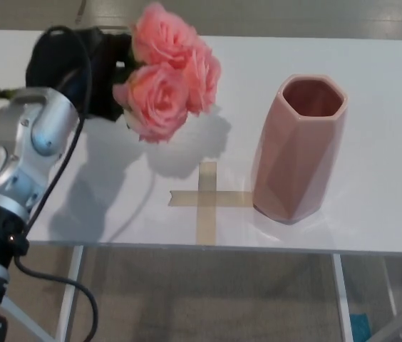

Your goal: Use the left hand to pick up the rose and then lift and insert it into the pink vase.

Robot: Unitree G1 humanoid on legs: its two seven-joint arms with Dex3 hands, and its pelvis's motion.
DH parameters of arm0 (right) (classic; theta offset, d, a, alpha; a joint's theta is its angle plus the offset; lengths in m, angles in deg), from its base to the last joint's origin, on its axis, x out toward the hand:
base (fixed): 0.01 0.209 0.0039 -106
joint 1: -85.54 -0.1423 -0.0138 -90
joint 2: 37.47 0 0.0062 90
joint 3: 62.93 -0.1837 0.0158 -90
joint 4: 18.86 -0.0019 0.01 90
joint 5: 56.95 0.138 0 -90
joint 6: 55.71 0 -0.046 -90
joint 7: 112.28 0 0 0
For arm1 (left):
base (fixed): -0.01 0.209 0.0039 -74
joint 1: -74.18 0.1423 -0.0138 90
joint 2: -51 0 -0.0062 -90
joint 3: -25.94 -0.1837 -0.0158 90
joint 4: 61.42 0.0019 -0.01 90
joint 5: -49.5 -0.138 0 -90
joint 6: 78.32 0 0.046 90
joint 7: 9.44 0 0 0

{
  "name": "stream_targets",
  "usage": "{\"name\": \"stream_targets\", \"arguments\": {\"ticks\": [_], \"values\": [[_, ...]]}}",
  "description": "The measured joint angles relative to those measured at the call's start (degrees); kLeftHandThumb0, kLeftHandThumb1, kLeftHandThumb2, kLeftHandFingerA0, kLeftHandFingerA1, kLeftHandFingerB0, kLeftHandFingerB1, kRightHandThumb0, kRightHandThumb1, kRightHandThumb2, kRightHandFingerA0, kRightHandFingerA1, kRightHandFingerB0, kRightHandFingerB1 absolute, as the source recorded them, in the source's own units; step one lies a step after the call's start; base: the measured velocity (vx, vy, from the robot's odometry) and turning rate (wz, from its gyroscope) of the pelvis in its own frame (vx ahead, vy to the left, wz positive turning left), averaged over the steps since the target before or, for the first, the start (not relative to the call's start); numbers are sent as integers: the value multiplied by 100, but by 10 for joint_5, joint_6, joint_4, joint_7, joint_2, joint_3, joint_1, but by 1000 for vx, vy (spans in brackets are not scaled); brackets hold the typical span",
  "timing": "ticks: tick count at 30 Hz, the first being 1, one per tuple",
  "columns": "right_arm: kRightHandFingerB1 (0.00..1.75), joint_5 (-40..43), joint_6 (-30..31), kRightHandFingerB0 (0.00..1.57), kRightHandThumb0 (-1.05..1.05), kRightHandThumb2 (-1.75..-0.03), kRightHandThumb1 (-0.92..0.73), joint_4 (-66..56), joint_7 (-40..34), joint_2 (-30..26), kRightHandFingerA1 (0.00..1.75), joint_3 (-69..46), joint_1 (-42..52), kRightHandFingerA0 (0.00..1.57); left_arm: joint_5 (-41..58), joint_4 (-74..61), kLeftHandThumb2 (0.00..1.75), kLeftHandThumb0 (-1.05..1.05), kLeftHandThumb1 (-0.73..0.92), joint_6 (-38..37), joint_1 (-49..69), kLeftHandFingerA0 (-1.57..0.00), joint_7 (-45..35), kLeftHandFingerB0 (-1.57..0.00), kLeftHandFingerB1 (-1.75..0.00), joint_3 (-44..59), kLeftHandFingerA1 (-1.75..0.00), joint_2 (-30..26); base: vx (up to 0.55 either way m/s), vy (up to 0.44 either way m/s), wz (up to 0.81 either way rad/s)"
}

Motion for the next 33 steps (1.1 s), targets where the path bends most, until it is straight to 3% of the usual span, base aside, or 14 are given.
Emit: {"name": "stream_targets", "arguments": {"ticks": [3, 5, 6, 12, 13, 16, 19, 21, 24, 33], "values": [[47, 0, 0, 61, -16, -55, -56, 0, 1, 0, 52, 0, 0, 72, 20, -18, 63, -15, 79, 1, -10, -77, -3, -68, -124, 31, -156, 13, 0, 0, 0], [47, 0, 0, 61, -16, -55, -56, 0, 1, 0, 52, 0, -2, 72, 38, -33, 63, -15, 79, 6, -23, -77, -9, -68, -124, 54, -156, 24, 0, 0, 0], [47, 0, 0, 61, -19, -56, -55, 0, 1, 0, 52, 0, -2, 72, 45, -38, 64, -16, 81, 8, -28, -78, -12, -71, -116, 61, -153, 28, 0, 0, 0], [47, 0, 0, 60, -19, -56, -55, 0, 1, -1, 52, 0, -6, 73, 99, -71, 64, -17, 81, 36, -57, -79, -39, -70, -117, 114, -152, 71, 0, 0, 0], [47, 0, 0, 61, -18, -56, -55, 0, 1, -1, 52, 0, -6, 72, 109, -77, 65, -19, 82, 42, -61, -91, -44, -70, -118, 123, -141, 78, 0, 0, 0], [47, -1, 0, 61, -18, -56, -55, 0, 1, -1, 52, 0, -7, 72, 134, -107, 64, -20, 83, 68, -69, -99, -59, -71, -117, 145, -134, 100, 0, 0, 0], [47, -1, 0, 61, -18, -56, -55, 0, 1, -1, 52, 0, -8, 72, 157, -136, 66, -21, 80, 97, -78, -106, -71, -79, -101, 161, -126, 123, 0, 0, 0], [47, -1, 0, 61, -18, -56, -55, 0, 1, -1, 52, 0, -8, 72, 168, -150, 66, -21, 80, 114, -82, -106, -77, -79, -101, 170, -126, 135, 0, 0, 0], [47, -1, 0, 61, -18, -56, -55, 0, 1, -1, 52, 0, -9, 72, 188, -169, 68, -20, 78, 144, -90, -108, -86, -85, -88, 181, -128, 152, 0, 0, 0], [47, -1, 0, 60, -19, -56, -55, 0, 2, -1, 52, 0, -12, 72, 237, -202, 68, -18, 81, 228, -135, -105, -100, -84, -90, 222, -133, 188, 0, 0, 0]]}}
